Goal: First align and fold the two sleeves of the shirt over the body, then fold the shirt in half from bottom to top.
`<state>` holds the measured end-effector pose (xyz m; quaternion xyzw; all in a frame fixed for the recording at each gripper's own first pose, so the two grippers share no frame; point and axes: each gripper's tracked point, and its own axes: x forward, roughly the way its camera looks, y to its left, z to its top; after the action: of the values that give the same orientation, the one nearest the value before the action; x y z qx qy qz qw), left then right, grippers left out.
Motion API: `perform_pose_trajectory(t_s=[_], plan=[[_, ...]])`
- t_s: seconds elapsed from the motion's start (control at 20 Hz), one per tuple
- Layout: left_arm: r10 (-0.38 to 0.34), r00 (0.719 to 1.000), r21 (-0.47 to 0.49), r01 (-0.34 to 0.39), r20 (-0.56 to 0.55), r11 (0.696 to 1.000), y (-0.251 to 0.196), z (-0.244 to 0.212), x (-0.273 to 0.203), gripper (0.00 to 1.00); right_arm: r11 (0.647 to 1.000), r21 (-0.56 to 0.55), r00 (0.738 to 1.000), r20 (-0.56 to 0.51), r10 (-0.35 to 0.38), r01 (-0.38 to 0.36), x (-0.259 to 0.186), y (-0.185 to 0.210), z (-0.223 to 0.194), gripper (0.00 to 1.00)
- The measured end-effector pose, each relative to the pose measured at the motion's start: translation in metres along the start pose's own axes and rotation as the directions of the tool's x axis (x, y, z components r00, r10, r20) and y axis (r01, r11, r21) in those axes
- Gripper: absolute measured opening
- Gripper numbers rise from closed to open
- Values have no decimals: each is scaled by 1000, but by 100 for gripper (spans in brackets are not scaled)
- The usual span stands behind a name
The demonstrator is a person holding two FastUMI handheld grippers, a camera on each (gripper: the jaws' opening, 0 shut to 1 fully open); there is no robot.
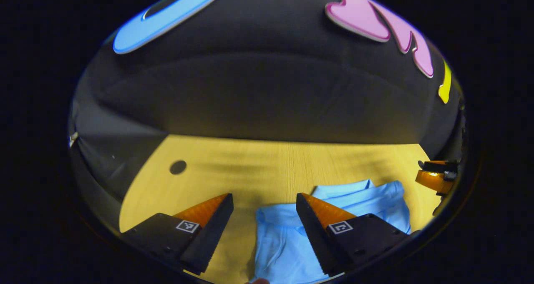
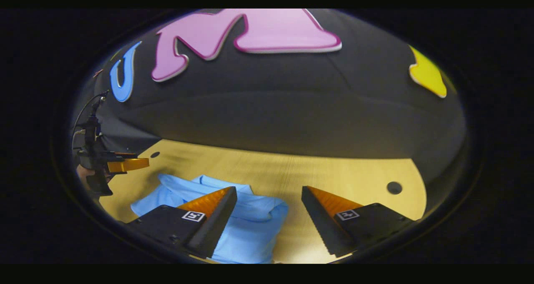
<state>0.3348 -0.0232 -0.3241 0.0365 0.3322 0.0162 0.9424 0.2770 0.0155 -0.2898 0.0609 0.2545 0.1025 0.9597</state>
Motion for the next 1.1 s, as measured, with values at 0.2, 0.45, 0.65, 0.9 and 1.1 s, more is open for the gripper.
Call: perform_pose_trajectory(t_s=[0.2, 0.45, 0.65, 0.9, 1.1], plan=[[-23, 988, 57, 14, 150, 998, -6, 25, -109, 98, 995, -57, 984, 161, -74, 84, -97, 7, 49, 98], [-66, 957, 19, 63, 283, 998, -5, 2, -272, 94, 977, -86, 940, 299, -161, 195, -244, 46, 66, 98], [-79, 930, -6, 87, 360, 996, -10, -34, -384, 95, 980, -15, 902, 396, -175, 197, -350, 116, 60, 98], [-103, 905, -38, 130, 413, 991, -9, -67, -482, 96, 987, -31, 889, 441, -127, 157, -447, 174, 43, 95], [-88, 863, -61, 136, 497, 989, -5, -68, -530, 97, 988, -42, 862, 495, -107, 147, -496, 193, 51, 96]])
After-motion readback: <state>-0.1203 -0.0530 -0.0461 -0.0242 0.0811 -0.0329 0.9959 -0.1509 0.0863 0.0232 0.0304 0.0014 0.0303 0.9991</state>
